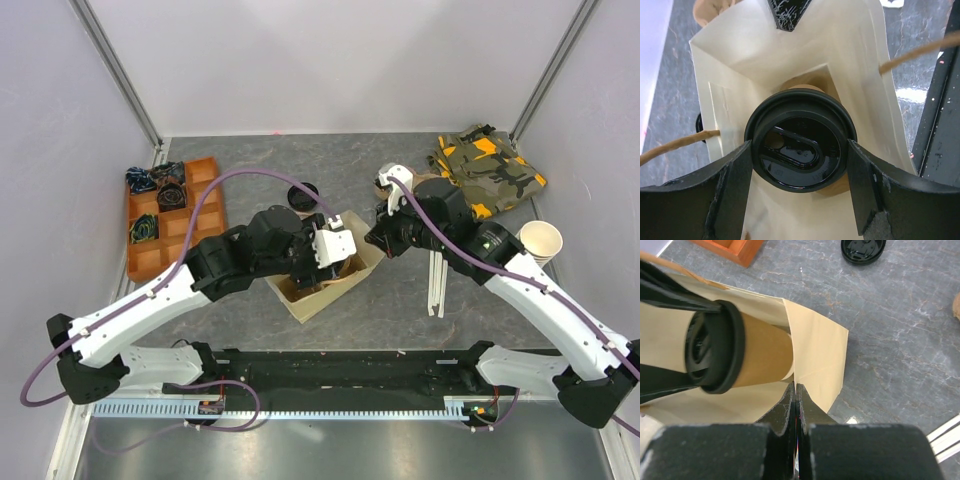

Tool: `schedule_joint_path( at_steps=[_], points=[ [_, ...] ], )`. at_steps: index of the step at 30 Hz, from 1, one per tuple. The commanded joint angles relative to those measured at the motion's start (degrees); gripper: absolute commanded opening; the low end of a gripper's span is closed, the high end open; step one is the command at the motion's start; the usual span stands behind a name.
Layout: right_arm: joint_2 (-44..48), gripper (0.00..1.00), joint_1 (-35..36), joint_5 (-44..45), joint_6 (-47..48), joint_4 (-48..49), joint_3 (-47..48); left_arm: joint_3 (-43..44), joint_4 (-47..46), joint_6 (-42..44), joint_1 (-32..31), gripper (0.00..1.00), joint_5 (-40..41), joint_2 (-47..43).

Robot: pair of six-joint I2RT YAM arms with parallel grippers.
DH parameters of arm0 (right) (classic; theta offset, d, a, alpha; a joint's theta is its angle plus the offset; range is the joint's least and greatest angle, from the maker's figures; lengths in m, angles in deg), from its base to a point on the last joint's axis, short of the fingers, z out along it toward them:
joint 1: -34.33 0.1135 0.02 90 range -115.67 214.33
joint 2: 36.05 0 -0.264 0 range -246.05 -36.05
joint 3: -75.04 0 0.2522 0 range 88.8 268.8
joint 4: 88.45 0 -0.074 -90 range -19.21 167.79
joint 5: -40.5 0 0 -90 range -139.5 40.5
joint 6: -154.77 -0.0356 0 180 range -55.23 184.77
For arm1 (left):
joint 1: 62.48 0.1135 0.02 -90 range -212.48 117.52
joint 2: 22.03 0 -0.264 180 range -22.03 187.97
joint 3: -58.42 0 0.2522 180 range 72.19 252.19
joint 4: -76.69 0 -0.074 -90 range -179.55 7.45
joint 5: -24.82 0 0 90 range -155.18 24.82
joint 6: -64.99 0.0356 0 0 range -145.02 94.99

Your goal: Pack the takeout coffee

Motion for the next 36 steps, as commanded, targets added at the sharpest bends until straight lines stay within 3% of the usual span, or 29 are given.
schedule_joint_path(
  at_steps=[1,15,19,23,26,32,36],
  points=[
    [1.82,0.00,0.33,-2.17,-2.60,1.90,-0.78,1.25,-1.80,-3.65,0.21,0.18,1.85,1.59],
    [5.95,0.00,0.95,0.37,-2.60,1.81,-4.11,-5.69,-10.67,-5.76,0.21,0.16,2.64,3.44],
    [8.06,0.00,1.21,-0.76,-1.64,1.20,-5.00,-9.90,-12.87,-4.62,0.12,0.16,-0.50,2.56],
    [8.24,0.44,1.30,0.63,-0.75,-2.48,-3.69,-9.74,-11.91,-2.69,0.12,0.16,-4.73,1.77],
    [5.53,0.58,1.04,4.85,-1.98,-4.59,-0.53,-9.83,-11.73,-0.84,0.03,0.16,-6.76,1.06],
    [-2.47,0.68,-4.31,-1.70,-0.94,-7.49,7.12,-10.18,-11.82,0.57,0.03,0.16,-7.64,1.24],
    [-9.14,0.65,-10.99,-8.92,6.08,-13.29,13.45,-11.23,-11.91,1.00,0.03,0.16,-8.08,0.27]
  ],
)
